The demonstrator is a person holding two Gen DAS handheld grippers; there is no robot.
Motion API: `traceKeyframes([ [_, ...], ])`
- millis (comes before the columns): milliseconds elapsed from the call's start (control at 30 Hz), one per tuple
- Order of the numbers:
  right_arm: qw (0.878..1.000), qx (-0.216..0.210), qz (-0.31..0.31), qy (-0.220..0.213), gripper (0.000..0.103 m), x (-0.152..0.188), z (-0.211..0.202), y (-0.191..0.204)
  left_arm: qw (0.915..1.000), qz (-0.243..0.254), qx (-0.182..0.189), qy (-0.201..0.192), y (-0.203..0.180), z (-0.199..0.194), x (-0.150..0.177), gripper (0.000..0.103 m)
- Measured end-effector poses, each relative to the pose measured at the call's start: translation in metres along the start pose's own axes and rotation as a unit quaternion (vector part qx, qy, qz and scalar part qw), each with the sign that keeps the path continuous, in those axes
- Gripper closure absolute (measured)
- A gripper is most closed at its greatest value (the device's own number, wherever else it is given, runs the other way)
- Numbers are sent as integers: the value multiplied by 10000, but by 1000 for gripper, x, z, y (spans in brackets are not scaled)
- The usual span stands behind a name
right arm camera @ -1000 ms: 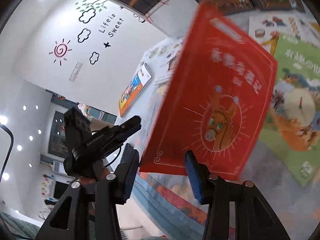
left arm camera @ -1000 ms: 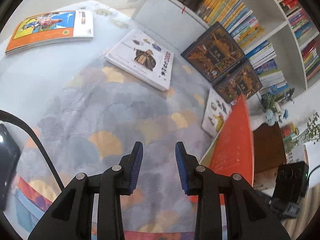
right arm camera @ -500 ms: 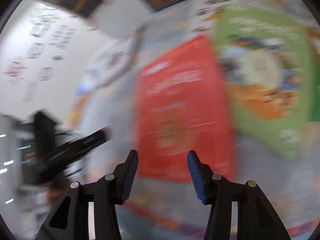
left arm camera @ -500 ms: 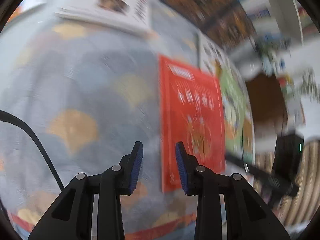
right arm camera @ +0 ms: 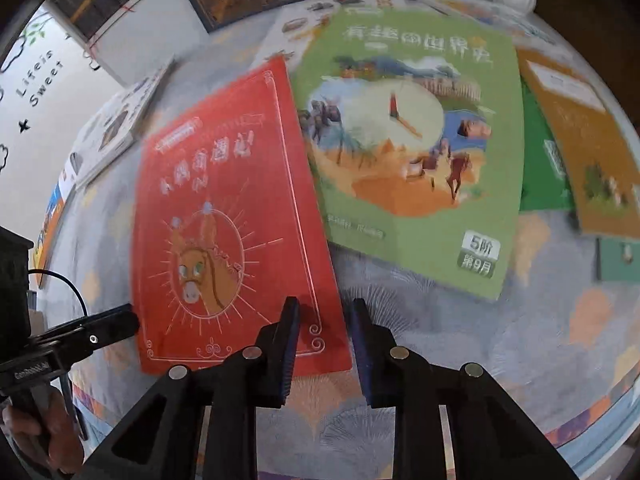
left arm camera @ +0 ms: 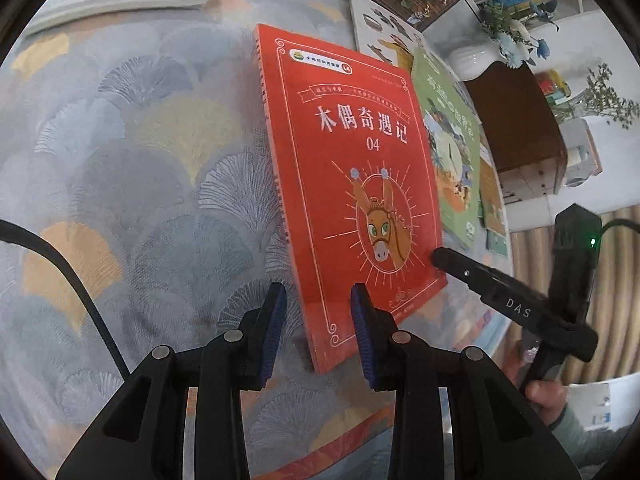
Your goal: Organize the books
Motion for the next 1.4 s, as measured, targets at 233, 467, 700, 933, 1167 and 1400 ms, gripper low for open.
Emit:
traceKeyframes([
  [233, 9993, -362, 115, -7, 75, 4, 3, 13, 9990, -194, 386, -70, 16, -18, -9, 73],
  [467, 9984, -367, -432, 11, 70, -6, 18, 59, 9910, -251, 1146, -638, 22, -66, -24, 73],
  [700, 9982, -379, -465, 8, 57, -13, 25, 64, 9910, -409, 1160, -532, 26, -45, -21, 75],
  [933, 9969, -779, -73, 112, 57, -13, 24, 61, 9916, -334, 1197, -366, 8, -27, -19, 89],
  [1167, 9528, -2600, 1562, 139, 47, -1, 14, 20, 9728, -909, 2099, -362, 1, -50, -32, 90],
  [1400, 8936, -3780, 2423, 3, 49, -9, 37, 33, 9655, -1079, 2360, -230, -5, -53, -31, 90],
])
Point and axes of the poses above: each gripper's, at about its wrist camera, not at the fingertips, and z roughly the way its jaws point, y to its left, x to its underside, the point moved 7 cm from there along z, roughly the way its jaws point, and after that the axes turned 10 degrees about -z, right-handed, at the moved point
